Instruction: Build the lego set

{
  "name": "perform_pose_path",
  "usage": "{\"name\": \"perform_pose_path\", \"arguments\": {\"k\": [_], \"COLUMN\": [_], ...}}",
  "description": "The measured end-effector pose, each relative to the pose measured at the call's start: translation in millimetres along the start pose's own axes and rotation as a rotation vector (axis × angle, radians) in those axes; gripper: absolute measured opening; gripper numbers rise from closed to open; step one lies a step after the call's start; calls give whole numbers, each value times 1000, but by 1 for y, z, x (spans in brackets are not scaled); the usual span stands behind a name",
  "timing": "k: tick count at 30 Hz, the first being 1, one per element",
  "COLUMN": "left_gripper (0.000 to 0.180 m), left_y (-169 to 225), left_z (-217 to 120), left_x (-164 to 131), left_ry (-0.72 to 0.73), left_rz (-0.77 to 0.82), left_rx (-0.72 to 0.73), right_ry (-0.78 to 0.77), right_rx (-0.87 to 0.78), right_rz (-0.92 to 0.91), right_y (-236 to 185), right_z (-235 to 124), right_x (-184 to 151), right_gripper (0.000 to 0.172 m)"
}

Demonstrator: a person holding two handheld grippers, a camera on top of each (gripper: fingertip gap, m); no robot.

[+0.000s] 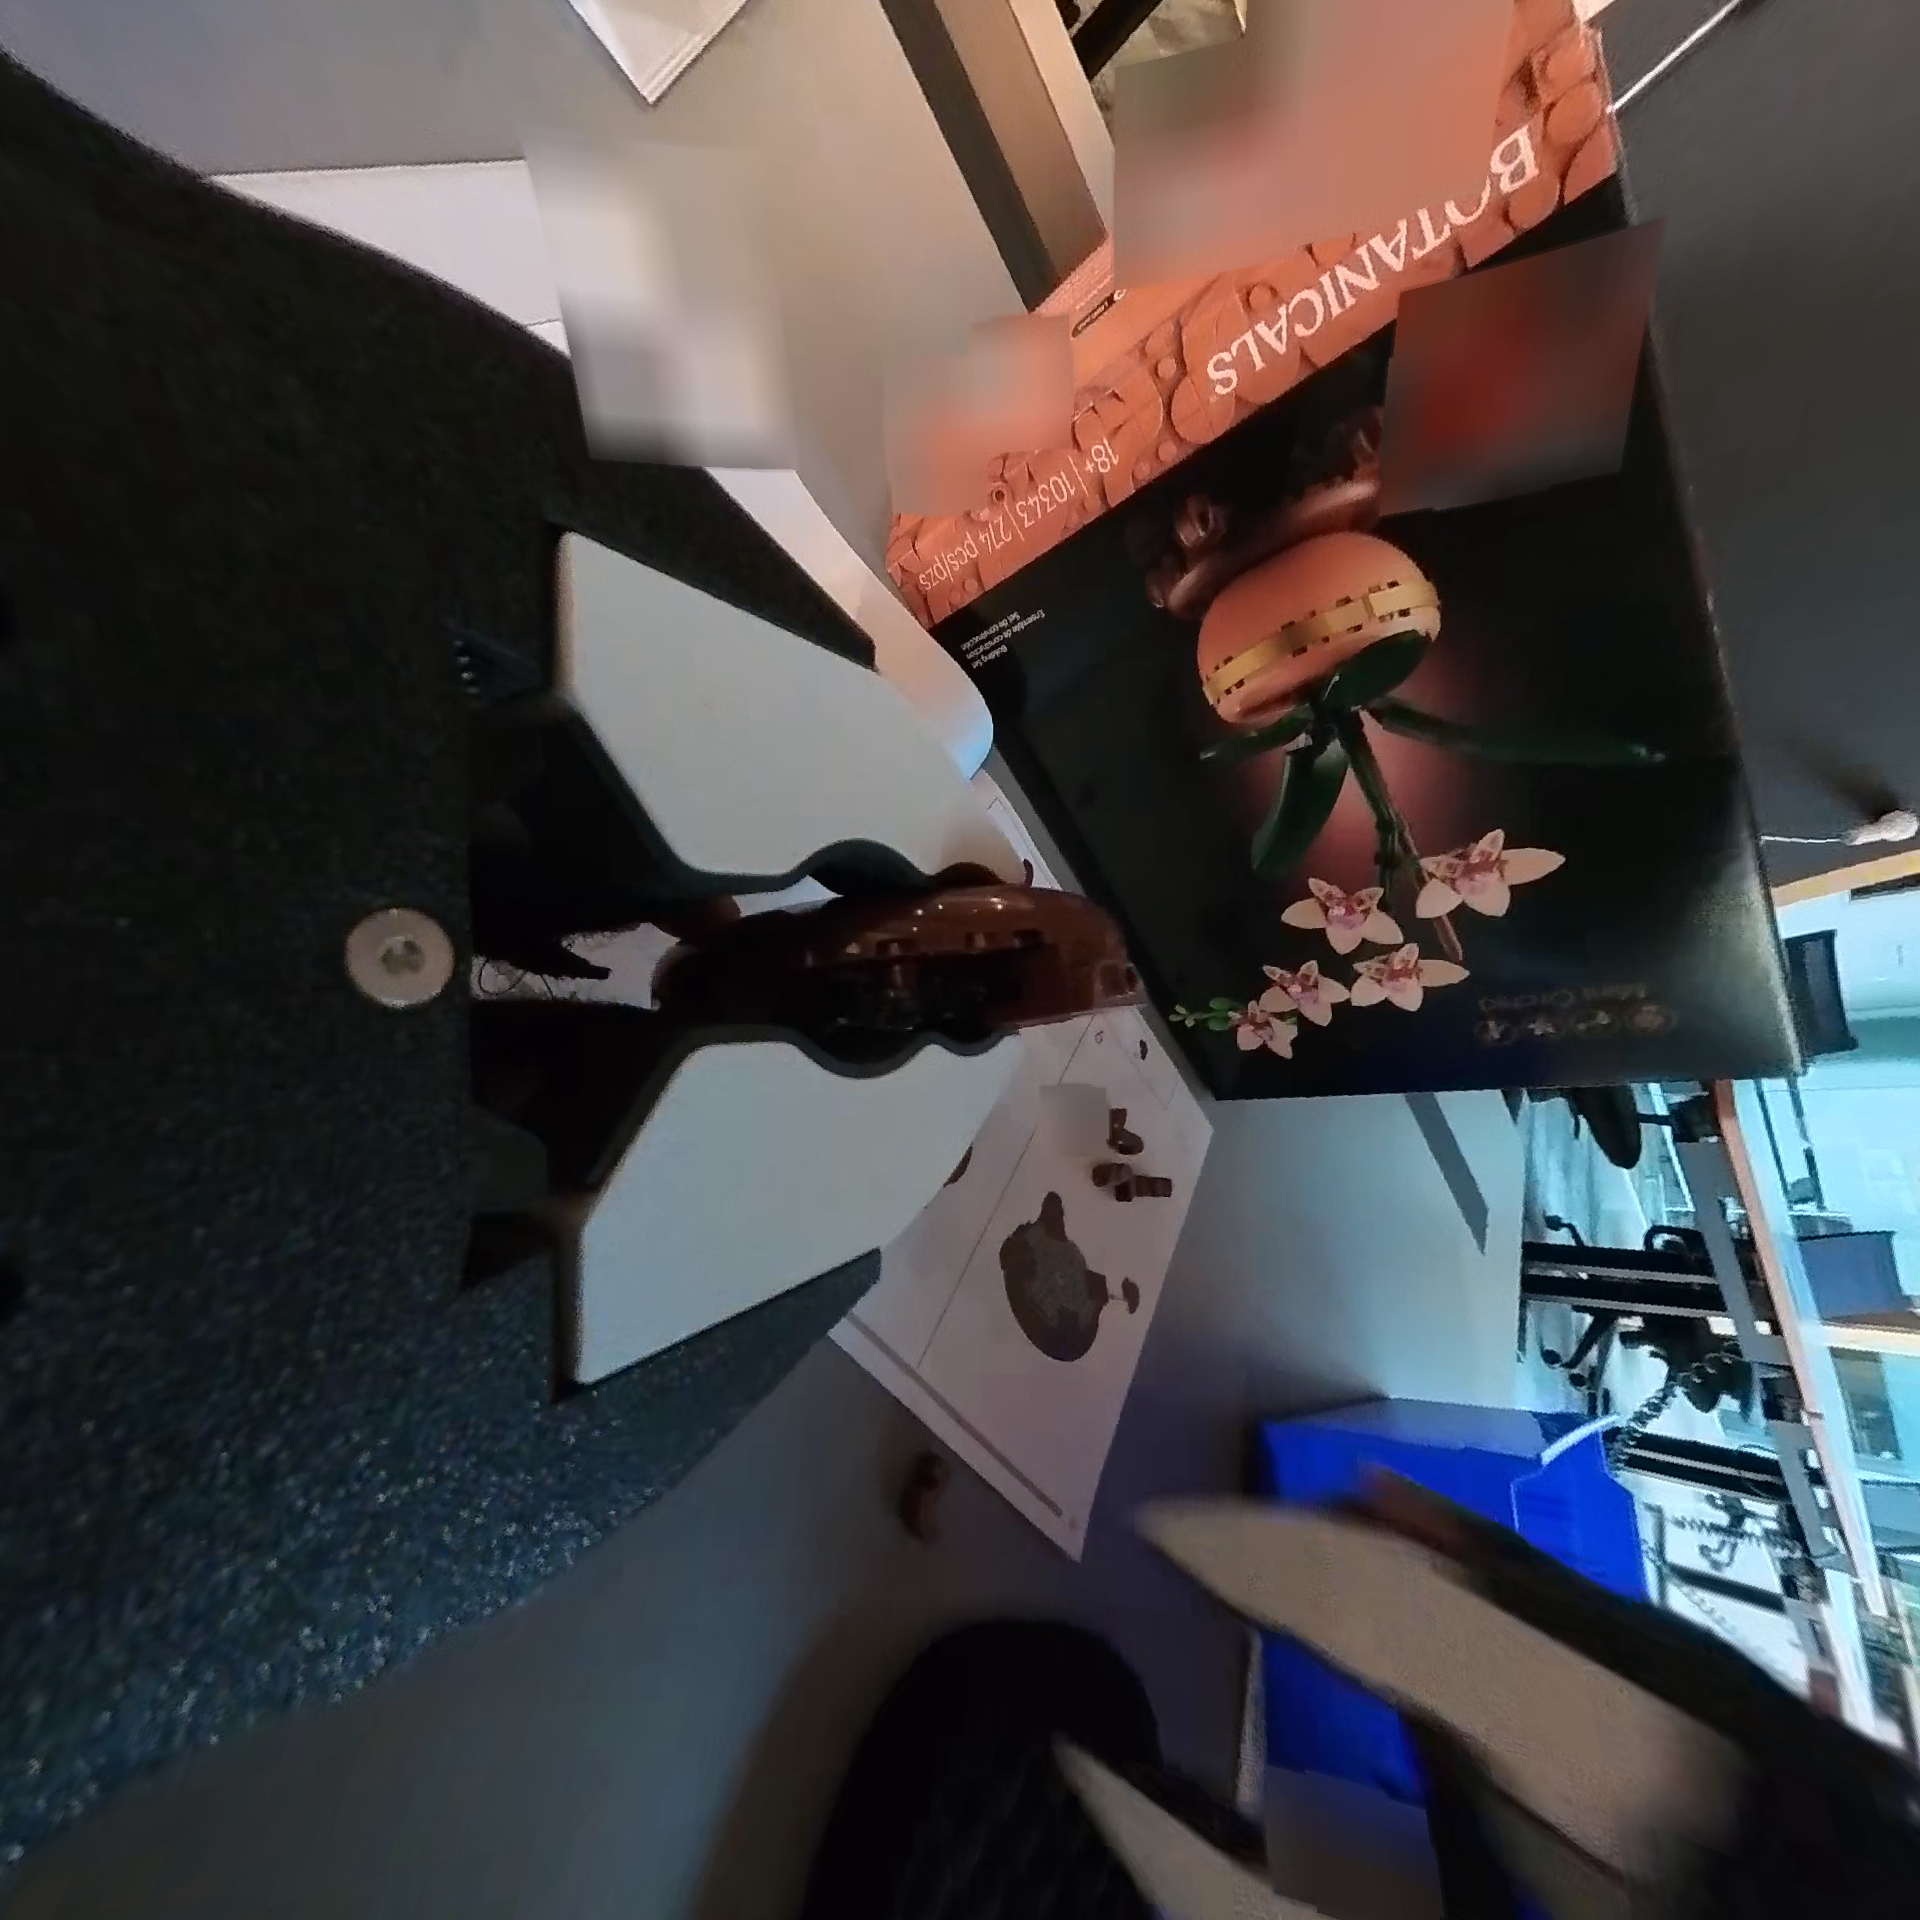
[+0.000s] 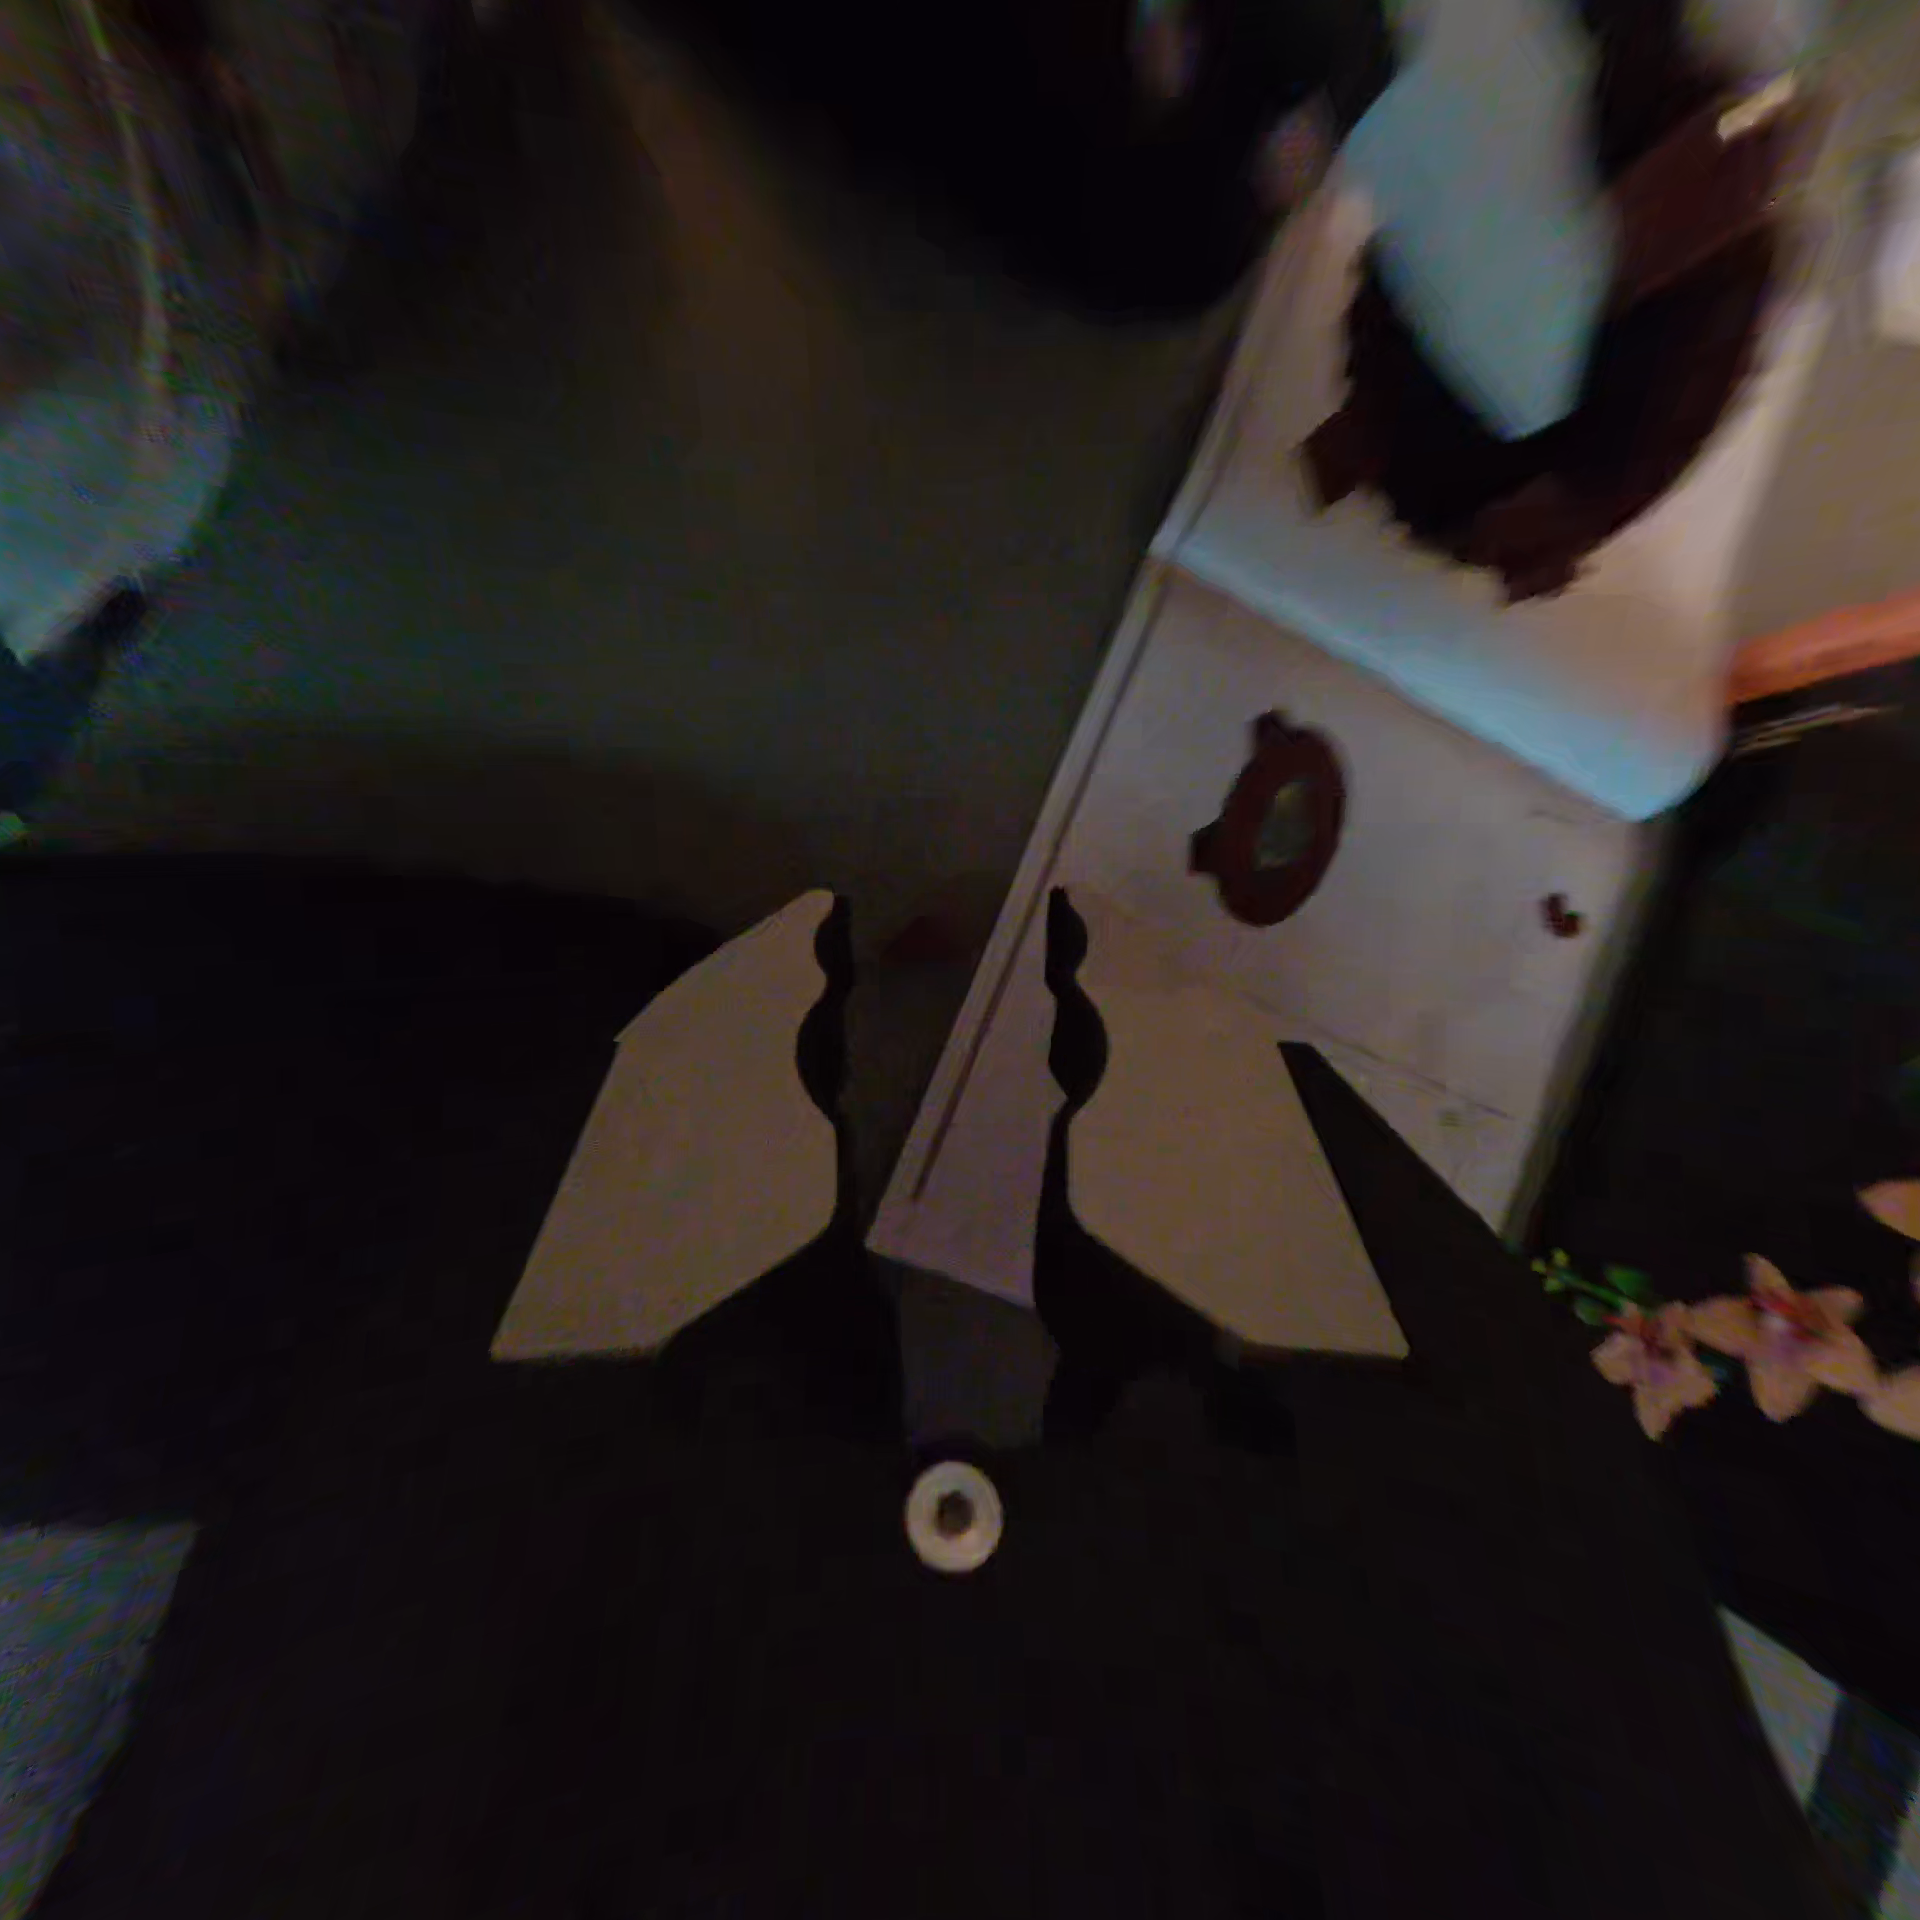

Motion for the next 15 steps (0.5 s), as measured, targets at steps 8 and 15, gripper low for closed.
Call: {"name": "perform_pose_path", "arguments": {"k": [8, 15], "left_gripper": [21, 20], "left_y": [4, 1], "left_z": [1, 1], "left_x": [0, 0], "left_ry": [-11, -1], "left_rz": [36, 9], "left_rx": [-26, -36], "right_ry": [-268, -274], "right_rx": [208, 231], "right_rz": [-313, -280], "right_y": [15, 21], "right_z": [38, 44], "right_x": [-6, -2], "right_gripper": [20, 0]}}
Point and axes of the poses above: each gripper's, where its closed fingertips meet, z out along the fingers, x out of its top, y = z × x across the jaws, the point moved 10 cm from there along -z, back along the fingers, and after that the axes turned 1 degree about x, right-handed, at the moved point
